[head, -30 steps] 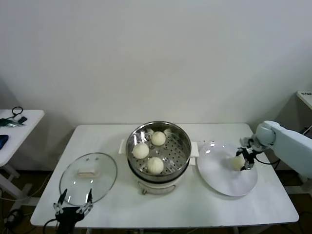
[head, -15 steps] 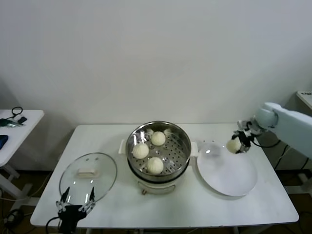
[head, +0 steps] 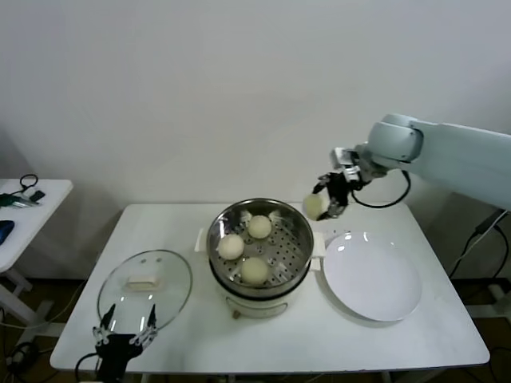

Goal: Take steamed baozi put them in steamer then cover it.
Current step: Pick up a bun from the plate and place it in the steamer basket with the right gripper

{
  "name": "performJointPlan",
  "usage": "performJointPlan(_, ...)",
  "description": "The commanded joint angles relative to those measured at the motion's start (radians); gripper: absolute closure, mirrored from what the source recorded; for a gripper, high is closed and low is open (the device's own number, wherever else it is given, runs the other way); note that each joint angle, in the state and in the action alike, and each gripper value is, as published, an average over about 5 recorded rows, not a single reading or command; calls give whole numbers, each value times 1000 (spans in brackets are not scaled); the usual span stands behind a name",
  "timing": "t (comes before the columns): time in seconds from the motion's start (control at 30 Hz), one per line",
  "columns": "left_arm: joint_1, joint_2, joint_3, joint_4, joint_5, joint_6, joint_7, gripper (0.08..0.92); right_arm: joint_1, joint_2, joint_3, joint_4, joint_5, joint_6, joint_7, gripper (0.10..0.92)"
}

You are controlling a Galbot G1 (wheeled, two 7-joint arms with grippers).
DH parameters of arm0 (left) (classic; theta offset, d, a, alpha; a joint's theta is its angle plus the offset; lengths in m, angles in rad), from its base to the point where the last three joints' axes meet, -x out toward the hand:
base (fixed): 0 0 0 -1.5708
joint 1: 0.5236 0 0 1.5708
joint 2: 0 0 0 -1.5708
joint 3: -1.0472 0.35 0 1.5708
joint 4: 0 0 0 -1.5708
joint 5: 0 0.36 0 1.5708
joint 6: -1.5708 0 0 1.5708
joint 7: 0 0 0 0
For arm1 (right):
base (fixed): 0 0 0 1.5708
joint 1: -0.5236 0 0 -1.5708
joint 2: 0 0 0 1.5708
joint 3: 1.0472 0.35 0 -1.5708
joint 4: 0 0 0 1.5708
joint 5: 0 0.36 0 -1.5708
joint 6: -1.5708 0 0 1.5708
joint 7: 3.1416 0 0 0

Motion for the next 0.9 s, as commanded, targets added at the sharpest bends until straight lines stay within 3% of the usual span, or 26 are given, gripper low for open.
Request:
performJointPlan(0.03,0,1,1,1,-1,0,0,177,-105,128,20,95,88,-129,99,328)
performJointPlan(0.37,7,6,-19,-1,-8,3,0,177,-315,156,60,-67,-60,-117,99,330)
performJointPlan(0.9,13,1,-20,-6,-8,2,-2,177,-294,160,69,-114,-64,-98,80,328)
